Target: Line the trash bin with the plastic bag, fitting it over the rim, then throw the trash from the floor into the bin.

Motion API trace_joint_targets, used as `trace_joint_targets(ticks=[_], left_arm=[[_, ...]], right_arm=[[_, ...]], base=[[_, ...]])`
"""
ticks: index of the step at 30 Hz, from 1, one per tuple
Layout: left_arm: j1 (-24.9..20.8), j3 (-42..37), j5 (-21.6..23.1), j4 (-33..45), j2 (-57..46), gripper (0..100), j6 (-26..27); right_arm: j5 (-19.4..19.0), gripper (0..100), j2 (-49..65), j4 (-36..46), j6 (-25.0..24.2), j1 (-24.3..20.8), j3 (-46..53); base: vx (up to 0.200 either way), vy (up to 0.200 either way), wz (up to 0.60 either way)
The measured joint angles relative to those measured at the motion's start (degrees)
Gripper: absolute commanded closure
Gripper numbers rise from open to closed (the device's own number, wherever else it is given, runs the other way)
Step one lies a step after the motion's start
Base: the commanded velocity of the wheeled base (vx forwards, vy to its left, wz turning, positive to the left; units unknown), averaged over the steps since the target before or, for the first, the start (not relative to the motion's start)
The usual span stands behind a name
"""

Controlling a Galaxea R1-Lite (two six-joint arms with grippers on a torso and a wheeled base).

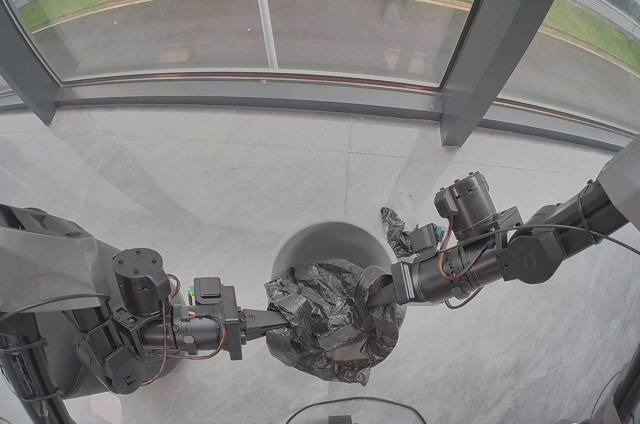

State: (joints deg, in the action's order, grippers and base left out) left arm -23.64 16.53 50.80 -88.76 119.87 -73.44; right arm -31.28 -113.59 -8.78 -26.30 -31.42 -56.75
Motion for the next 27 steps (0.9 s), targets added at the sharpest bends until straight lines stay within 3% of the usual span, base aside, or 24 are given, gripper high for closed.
trace_joint_targets(ticks=[4, 27], left_arm=[[0.0, 0.2, 0.1, 0.0, 0.4, 100, 0.1], [0.4, 3.6, -0.5, 0.0, 1.1, 100, -0.2]], right_arm=[[0.0, 100, -1.8, -3.5, 0.2, 1.5, 0.0], [1.8, 100, -5.0, -6.9, 1.6, 9.1, 1.2]], base=[[0.0, 0.0, 0.0], [0.0, 0.0, 0.0]])
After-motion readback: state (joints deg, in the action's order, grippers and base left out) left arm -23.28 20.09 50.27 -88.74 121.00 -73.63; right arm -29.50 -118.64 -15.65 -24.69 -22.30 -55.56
